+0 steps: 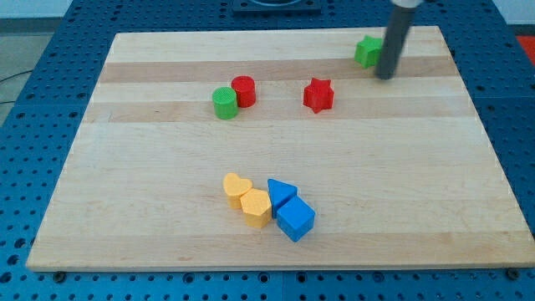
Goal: Push the red circle into the red star
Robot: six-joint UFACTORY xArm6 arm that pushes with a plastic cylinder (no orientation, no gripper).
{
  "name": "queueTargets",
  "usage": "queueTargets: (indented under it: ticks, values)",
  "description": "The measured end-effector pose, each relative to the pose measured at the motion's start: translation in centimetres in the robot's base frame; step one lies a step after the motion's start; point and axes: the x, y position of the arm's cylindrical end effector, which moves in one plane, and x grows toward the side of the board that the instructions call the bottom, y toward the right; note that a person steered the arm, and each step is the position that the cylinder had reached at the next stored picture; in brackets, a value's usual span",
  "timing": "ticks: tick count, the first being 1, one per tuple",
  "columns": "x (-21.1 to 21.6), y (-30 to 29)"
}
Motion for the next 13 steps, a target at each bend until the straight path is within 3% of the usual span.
queueTargets:
  ticks: [1,3,4,5,6,7,8,10,11,12,13]
  values:
    - [-4.7,0.2]
    - [9.8,-0.8]
    - [9.9,-6.5]
    - [4.6,-8.4]
    - [1.8,-8.6]
    - [3.5,-13.6]
    - [2.1,-16.0]
    - [-2.9,-7.8]
    - [-0.8,-6.1]
    - [7.5,-11.0]
    - [13.2,-20.5]
